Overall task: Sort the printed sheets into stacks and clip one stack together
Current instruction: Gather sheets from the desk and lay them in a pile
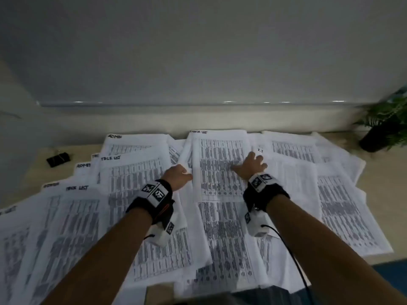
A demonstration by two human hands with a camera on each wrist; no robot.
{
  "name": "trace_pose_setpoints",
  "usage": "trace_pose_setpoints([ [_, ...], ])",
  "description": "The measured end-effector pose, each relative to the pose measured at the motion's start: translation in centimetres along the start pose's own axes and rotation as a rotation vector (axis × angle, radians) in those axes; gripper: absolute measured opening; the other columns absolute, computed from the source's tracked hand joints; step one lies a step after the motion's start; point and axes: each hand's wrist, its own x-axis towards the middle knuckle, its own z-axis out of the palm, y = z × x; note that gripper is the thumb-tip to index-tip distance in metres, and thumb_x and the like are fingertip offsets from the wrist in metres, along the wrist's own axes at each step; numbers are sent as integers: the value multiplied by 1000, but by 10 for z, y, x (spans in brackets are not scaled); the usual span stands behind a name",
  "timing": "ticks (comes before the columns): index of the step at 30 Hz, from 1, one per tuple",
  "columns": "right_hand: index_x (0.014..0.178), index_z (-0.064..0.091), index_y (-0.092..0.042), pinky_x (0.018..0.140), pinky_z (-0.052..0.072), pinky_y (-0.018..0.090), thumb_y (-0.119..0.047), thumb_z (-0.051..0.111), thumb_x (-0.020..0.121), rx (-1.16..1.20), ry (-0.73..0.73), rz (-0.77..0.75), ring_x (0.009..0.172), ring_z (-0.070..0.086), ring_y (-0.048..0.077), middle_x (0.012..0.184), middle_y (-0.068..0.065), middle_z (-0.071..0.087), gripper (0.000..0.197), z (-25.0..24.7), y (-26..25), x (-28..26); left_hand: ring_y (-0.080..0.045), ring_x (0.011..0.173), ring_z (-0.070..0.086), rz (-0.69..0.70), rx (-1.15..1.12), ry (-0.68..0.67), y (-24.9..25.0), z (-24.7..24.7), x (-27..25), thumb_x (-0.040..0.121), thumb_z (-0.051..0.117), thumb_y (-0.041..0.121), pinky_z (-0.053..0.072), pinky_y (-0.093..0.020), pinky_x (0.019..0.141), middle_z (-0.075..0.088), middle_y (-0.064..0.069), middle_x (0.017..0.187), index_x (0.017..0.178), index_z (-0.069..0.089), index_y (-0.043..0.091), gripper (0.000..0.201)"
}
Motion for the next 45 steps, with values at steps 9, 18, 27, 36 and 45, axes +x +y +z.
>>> trace_pose_setpoints([
  [9,102,55,7,91,44,37,-3,50,84,-48,17,-22,110,51,35,114,25,56,21,7,64,6,-36,128,43,-114,117,-28,14,64,9,86,58,42,38,-41,110,40,-18,142,135,43,8,61],
  [18,88,60,-11,77,42,35,-38,52,89,823,-438,-90,87,56,20,93,8,61,29,0,8,-9,-22,83,59,-173,4,-212,20,38,-8,90,49,49,49,-30,78,64,-15,101,99,60,0,51],
  [27,130,35,0,101,39,43,-30,68,78,320,-53,79,124,43,34,135,19,44,69,4,59,20,-40,142,16,-250,70,267,-8,26,-6,86,60,34,25,-51,113,15,-19,155,145,29,27,67],
  [36,99,59,5,63,41,31,-10,47,91,57,213,-547,84,64,39,91,28,67,21,-17,15,-11,-42,131,34,-375,265,289,-40,34,-10,87,59,14,37,-46,106,29,-19,143,139,33,7,59],
  [45,62,46,-18,46,31,18,-7,49,80,886,452,-528,42,39,-6,56,-5,42,22,-77,-44,-49,-22,101,61,-136,-387,-88,-48,14,-40,97,36,44,39,-40,104,64,-10,109,107,64,9,46],
])
